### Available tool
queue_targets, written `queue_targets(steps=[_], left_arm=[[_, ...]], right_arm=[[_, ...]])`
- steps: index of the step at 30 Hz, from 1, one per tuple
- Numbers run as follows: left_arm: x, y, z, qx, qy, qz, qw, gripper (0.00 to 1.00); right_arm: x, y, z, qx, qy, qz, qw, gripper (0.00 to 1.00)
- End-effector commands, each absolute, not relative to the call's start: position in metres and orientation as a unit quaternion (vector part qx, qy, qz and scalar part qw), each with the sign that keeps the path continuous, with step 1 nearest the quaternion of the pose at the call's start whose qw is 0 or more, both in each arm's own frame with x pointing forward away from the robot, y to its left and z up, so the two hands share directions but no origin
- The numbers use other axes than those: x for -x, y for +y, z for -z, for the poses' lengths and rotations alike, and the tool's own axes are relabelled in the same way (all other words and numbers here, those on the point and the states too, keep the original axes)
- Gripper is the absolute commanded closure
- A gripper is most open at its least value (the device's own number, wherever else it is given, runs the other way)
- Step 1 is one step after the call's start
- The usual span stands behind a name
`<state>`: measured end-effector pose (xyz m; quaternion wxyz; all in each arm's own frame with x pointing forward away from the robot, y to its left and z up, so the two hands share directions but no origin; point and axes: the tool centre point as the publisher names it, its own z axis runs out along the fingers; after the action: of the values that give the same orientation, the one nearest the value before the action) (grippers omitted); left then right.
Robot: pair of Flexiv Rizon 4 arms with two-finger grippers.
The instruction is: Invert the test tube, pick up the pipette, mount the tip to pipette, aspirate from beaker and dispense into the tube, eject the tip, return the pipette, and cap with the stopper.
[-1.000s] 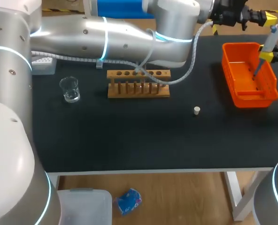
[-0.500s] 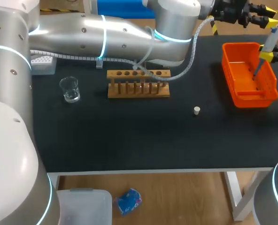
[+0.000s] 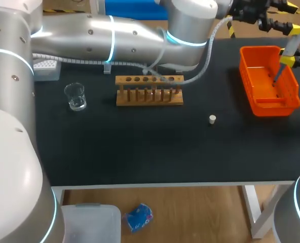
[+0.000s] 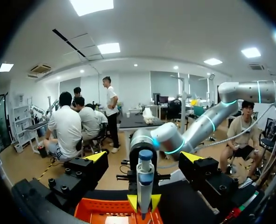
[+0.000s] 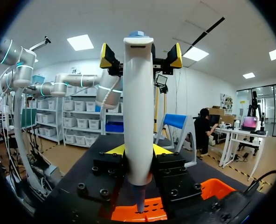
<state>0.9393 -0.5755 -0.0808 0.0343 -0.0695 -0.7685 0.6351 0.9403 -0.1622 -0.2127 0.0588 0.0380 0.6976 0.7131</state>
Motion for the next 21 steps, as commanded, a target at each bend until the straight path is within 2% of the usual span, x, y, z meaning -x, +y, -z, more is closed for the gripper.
queue_targets(steps=[1,10,18,21], left_arm=[[-0.927,-0.56,0.072,0.065,-0.775,-0.627,0.031,0.0],[-0.892,-0.527,0.069,0.057,-0.78,-0.622,0.023,0.0],[-0.86,-0.486,0.098,0.025,-0.78,-0.625,0.018,0.0],[-0.86,-0.486,0.098,0.025,-0.78,-0.625,0.018,0.0]], right_arm=[[-0.94,-0.163,0.212,-0.038,0.698,-0.712,0.059,1.0],[-0.94,-0.163,0.212,-0.038,0.698,-0.712,0.059,1.0],[-0.94,-0.163,0.212,-0.038,0.698,-0.712,0.059,1.0],[-0.94,-0.163,0.212,-0.038,0.698,-0.712,0.059,1.0]])
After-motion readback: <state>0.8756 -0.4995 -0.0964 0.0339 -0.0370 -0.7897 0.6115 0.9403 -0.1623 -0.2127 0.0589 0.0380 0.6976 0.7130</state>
